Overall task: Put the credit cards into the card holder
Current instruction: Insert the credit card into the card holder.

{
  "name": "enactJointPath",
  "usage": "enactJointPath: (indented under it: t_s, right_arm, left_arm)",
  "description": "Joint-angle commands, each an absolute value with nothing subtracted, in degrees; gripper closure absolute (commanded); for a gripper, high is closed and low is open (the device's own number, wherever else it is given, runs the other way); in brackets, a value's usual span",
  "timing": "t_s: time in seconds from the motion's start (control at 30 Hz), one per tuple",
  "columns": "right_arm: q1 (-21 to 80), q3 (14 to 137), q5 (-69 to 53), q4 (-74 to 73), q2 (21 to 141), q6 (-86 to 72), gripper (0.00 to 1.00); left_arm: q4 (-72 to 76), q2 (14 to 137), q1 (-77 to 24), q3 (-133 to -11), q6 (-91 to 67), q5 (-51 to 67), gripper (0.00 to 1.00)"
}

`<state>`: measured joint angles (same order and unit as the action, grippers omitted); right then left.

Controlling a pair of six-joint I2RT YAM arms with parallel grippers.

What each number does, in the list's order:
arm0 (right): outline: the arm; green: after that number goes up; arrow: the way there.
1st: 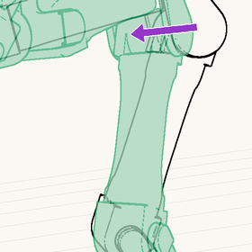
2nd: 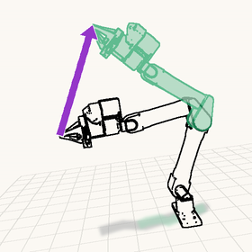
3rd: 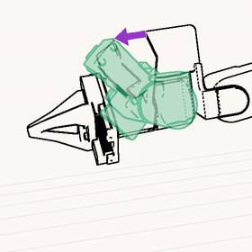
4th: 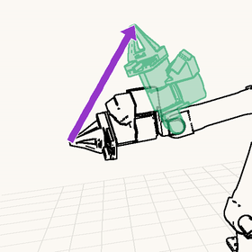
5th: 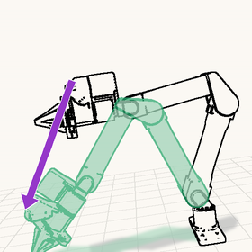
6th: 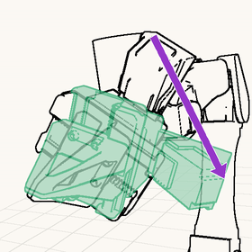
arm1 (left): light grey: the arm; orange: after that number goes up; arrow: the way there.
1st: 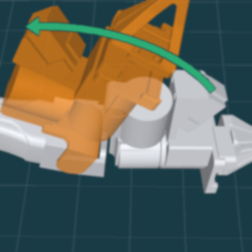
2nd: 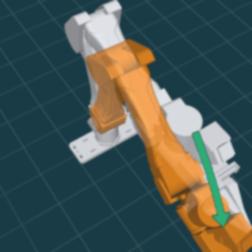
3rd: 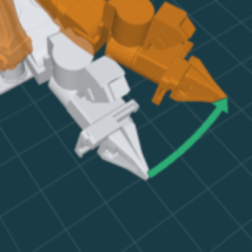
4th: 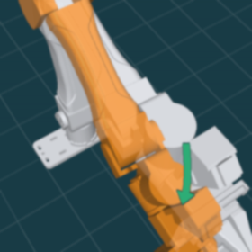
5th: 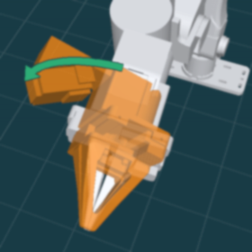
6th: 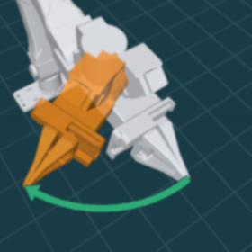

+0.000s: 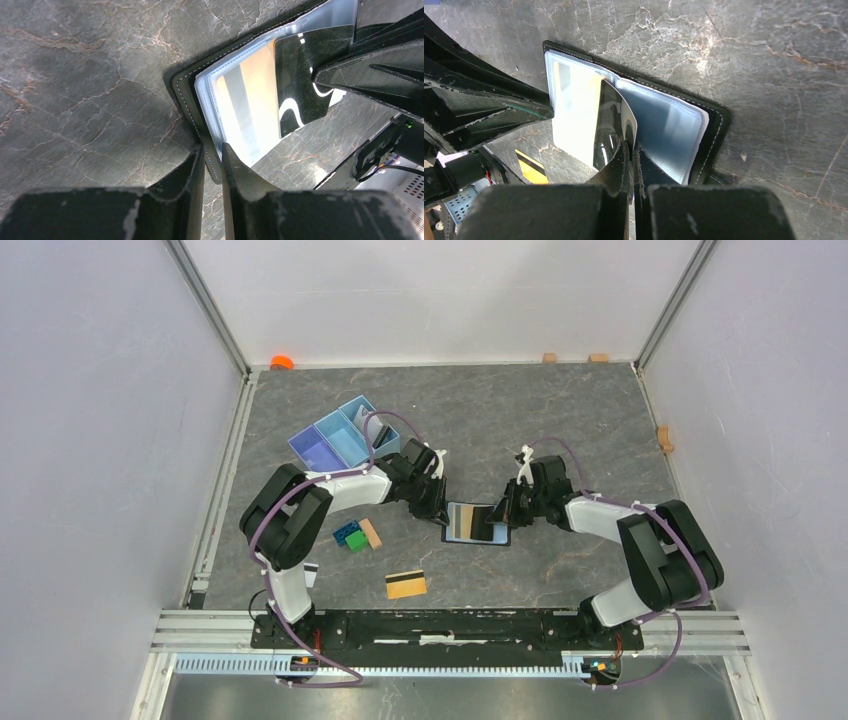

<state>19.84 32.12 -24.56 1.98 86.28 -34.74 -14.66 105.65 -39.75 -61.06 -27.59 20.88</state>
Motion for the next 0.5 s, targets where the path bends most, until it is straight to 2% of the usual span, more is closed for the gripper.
enactJointPath:
  t_s: [0.0, 0.47]
  right_arm:
    - [21.7, 31.0, -19.1, -4.2, 90.3, -32.9, 1.0]
    - [25.4, 33.9, -21.1, -1.5, 94.4, -34.8, 1.0]
  left_arm:
    - [-13.3, 106.2, -41.1, -62.6, -26.3, 22.5, 0.75]
    - [-11.9, 106.5, -41.1, -62.3, -26.7, 24.3, 0.76]
